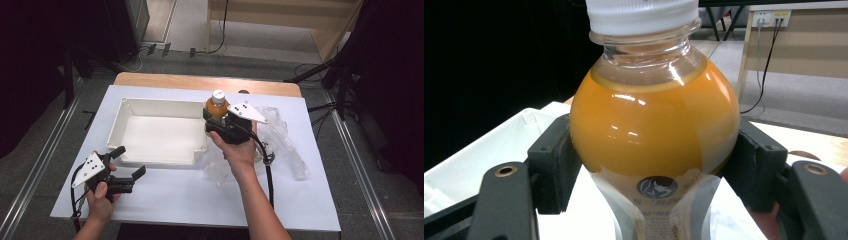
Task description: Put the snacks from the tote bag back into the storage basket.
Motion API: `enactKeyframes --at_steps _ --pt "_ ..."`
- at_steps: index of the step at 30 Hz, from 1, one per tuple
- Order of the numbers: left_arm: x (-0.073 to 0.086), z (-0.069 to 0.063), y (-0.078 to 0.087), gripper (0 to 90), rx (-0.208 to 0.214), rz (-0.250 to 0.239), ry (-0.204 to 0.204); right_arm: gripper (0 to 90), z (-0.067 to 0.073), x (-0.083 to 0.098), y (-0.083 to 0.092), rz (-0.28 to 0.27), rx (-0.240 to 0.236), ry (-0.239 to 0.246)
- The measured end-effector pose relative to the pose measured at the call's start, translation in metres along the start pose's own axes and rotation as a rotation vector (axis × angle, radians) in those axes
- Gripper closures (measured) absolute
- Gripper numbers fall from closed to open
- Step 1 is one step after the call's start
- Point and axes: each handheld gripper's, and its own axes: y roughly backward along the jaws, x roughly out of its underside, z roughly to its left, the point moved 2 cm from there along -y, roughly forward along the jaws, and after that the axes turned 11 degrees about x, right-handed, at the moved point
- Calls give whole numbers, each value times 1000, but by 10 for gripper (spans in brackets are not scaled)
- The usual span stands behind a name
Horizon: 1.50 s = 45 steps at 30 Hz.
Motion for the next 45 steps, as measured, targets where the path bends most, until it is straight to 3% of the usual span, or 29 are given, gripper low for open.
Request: enactKeyframes --at_steps 45 --pt "0 -1 -1 0 14 3 2 317 24 -6 -15 3 -40 27"
